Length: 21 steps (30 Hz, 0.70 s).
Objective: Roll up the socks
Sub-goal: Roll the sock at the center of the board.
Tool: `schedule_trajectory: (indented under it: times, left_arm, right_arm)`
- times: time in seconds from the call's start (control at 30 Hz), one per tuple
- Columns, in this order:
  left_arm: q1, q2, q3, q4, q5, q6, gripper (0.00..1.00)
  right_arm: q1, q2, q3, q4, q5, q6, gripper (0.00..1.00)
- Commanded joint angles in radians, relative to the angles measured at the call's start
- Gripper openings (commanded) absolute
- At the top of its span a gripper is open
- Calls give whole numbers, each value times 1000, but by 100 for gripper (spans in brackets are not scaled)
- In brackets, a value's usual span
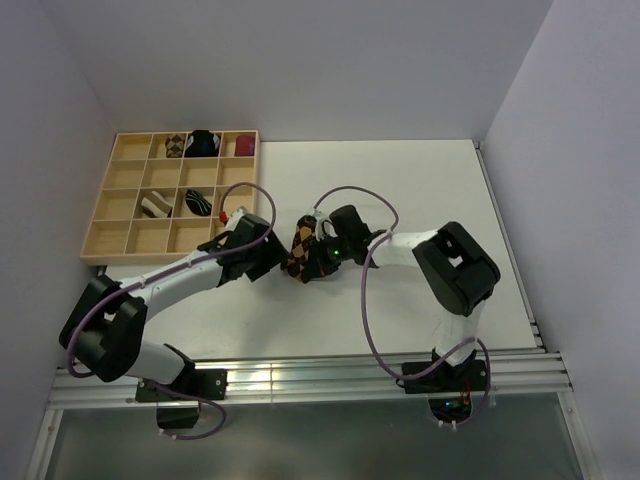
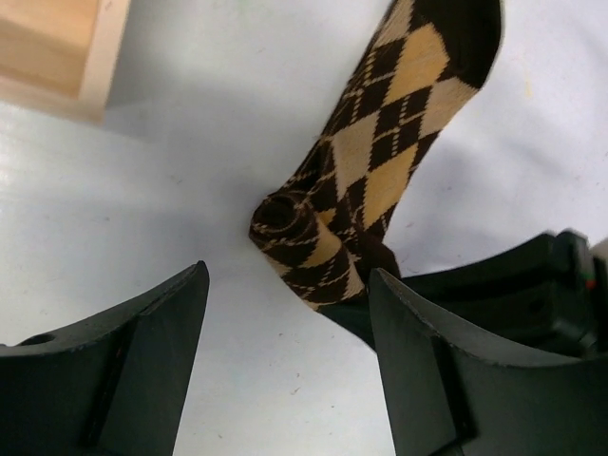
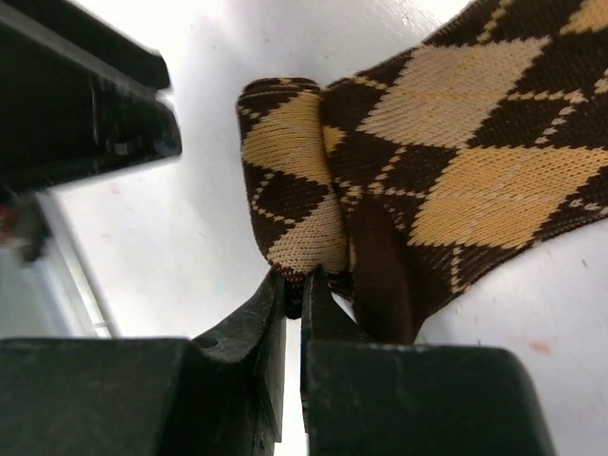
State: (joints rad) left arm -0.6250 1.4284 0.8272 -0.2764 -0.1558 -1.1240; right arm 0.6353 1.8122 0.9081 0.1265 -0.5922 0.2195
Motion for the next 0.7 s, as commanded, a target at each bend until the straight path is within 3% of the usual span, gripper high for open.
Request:
schedule_trajectory:
  times: [0.0, 0.43, 0.67]
  left_arm:
    - [2, -31, -66, 112, 16, -68, 73]
    - [2, 12, -154, 259, -8, -151, 70]
    - [2, 70, -134, 180, -31, -191, 67]
  right_arm:
    - [-34, 73, 64, -89, -187, 67, 0]
    - [-74, 182, 146, -146, -265, 129, 0]
    - [-85, 197, 147, -130, -270, 176, 0]
